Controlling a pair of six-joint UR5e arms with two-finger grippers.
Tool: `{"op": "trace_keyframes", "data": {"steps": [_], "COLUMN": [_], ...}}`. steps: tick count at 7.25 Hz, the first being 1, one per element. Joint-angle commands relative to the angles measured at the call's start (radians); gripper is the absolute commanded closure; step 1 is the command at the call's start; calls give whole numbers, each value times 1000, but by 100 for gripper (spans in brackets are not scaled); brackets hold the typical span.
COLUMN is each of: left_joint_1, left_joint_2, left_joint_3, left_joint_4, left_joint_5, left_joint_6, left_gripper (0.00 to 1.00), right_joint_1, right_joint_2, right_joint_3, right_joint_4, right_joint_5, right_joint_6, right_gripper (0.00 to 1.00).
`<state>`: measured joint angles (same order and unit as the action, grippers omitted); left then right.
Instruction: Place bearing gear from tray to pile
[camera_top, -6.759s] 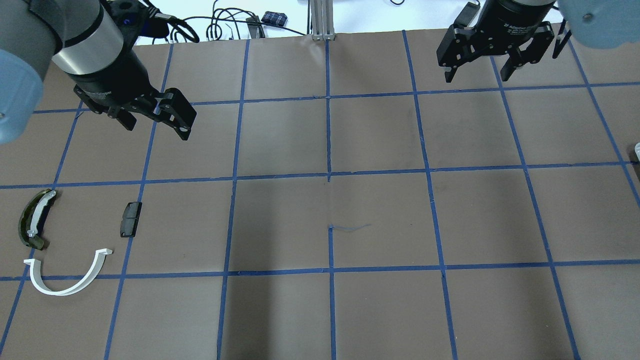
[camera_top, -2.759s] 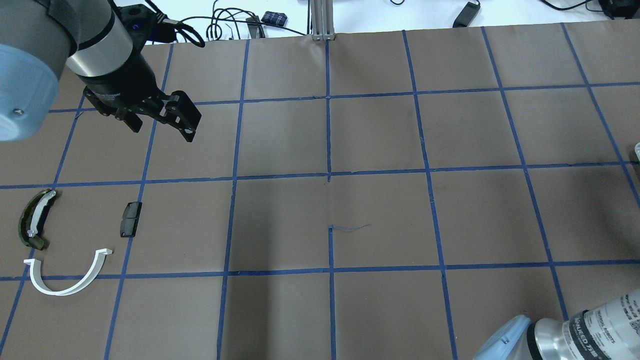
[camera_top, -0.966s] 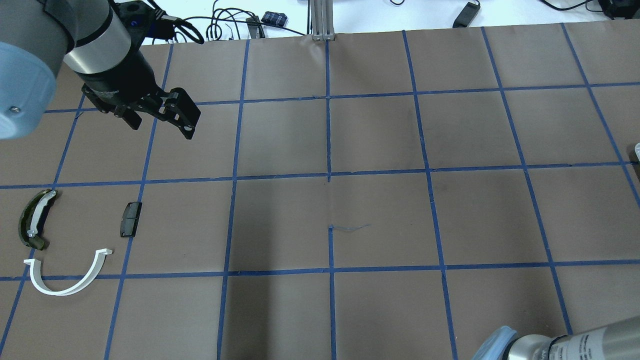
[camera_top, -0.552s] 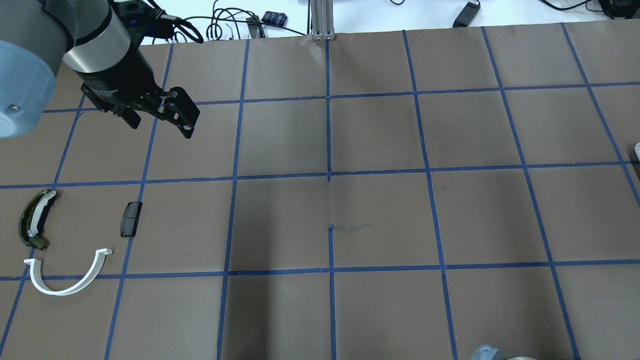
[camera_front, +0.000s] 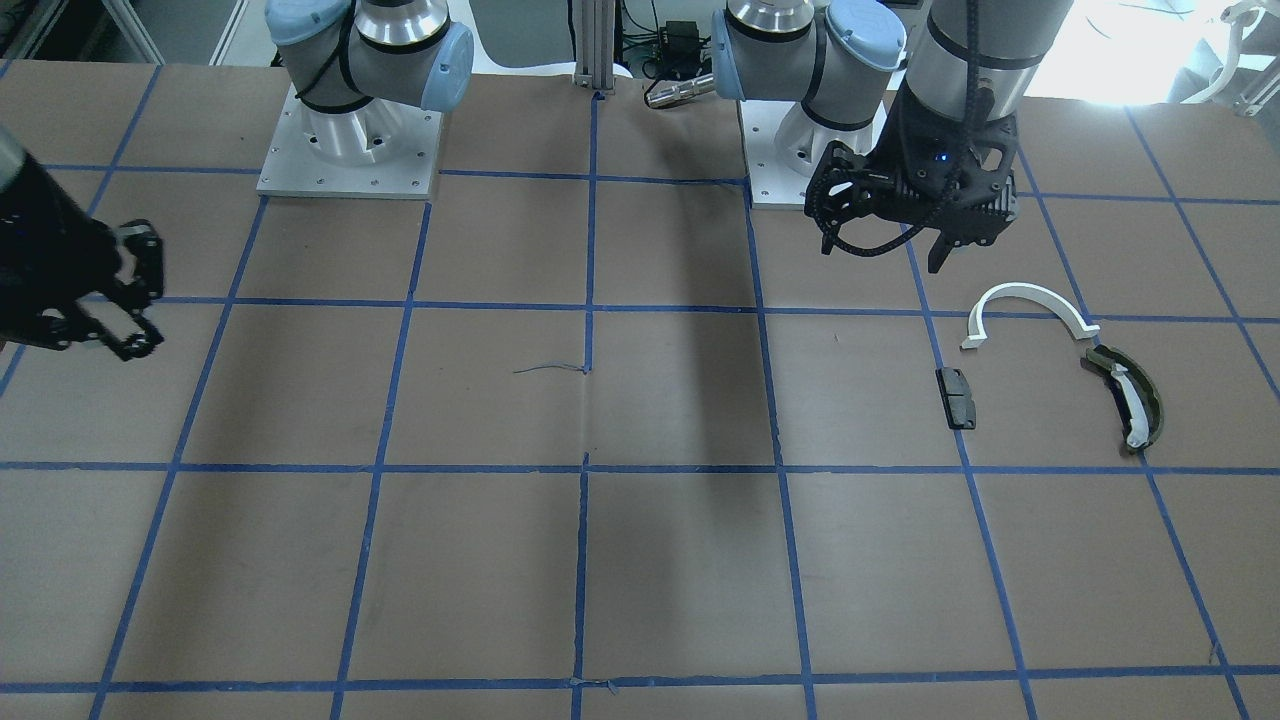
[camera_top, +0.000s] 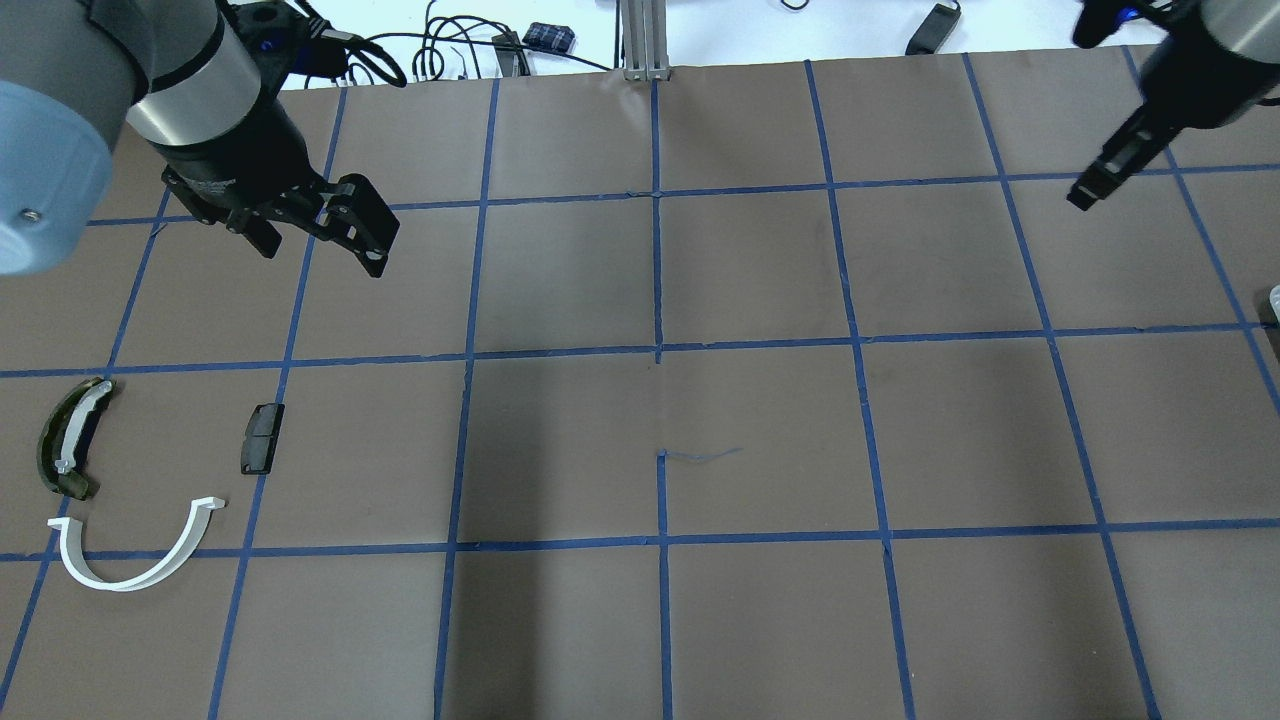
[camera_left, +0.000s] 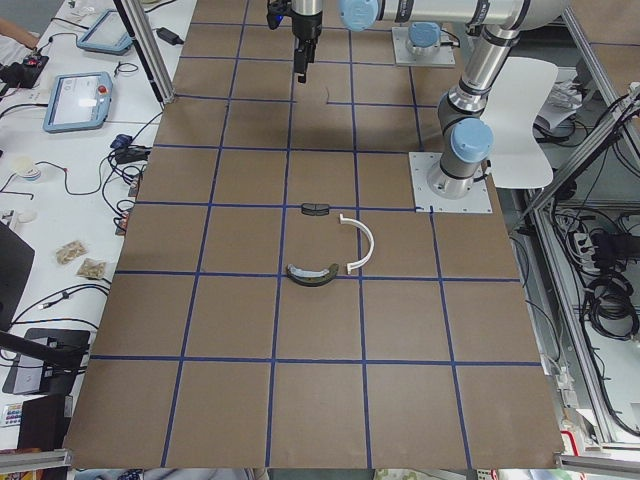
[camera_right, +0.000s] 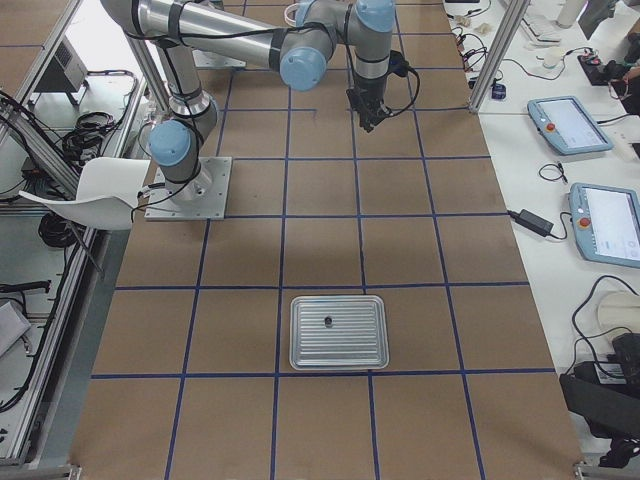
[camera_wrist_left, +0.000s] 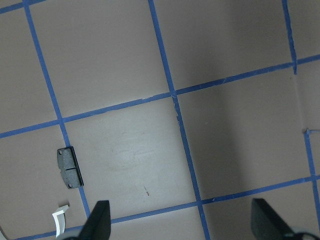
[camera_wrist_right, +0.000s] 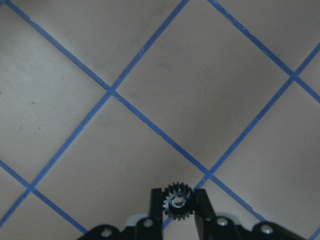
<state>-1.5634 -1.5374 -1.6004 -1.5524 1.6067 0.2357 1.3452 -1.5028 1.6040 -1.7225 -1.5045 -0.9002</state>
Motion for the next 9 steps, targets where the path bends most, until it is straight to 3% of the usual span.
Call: {"op": "trace_keyframes", "data": {"steps": [1, 4, 8, 9], "left_joint_1": [3, 3, 9, 13], "left_joint_2": [0, 0, -1, -1], "left_joint_3": [0, 0, -10, -16], "left_joint_4": [0, 0, 6, 8], "left_joint_5": [1, 1, 1, -2], "left_joint_6": [1, 1, 2, 4], "left_gripper": [0, 0, 0, 0], "right_joint_1": [223, 389, 560, 584], "right_joint_2": [53, 134, 281, 342], "right_joint_3": [17, 66, 285, 307], "right_joint_4": [-32, -227, -625, -726], "right_joint_5": [15, 13, 17, 17], "right_joint_6": [395, 701, 943, 989], "right_gripper": [100, 100, 100, 94]}}
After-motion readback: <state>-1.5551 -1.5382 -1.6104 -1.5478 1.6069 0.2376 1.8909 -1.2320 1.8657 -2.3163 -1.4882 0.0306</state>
